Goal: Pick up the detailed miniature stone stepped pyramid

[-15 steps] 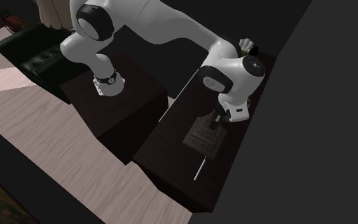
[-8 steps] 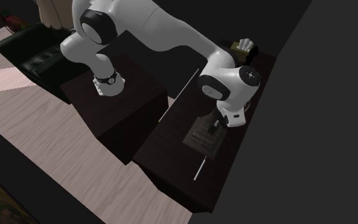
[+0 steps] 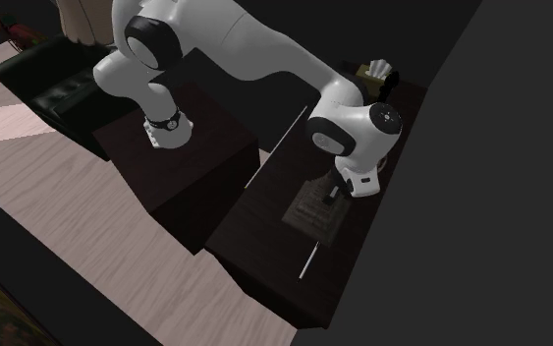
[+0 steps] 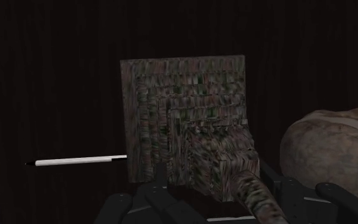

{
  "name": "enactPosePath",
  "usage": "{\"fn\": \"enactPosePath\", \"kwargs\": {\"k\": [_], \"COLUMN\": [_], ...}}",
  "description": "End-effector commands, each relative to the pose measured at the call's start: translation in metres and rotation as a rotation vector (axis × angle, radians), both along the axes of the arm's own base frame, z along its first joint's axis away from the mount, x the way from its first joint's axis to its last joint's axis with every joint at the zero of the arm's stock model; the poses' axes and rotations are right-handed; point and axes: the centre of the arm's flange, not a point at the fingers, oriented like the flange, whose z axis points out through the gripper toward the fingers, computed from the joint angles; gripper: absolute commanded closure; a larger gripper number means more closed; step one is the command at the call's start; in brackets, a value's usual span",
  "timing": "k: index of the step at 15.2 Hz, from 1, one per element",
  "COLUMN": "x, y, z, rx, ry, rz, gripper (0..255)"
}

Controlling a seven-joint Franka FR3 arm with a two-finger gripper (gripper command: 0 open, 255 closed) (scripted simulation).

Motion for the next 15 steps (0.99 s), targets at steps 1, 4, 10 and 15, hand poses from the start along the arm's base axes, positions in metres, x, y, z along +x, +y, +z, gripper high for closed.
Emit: {"fn": "enactPosePath", "kwargs": {"k": [1,4,10,15], "x": [0.0,0.0,0.0,0.0], "y": [0.0,0.0,0.0,0.0], "z": [-0.001,0.004,0.035,0.062], "rx": [0.0,0.0,0.0,0.0], "ry": [0.002,0.002,0.002,0.002], "rz": [0.0,-0.001,-0.001,-0.001], "gripper": [255,255,255,255]}}
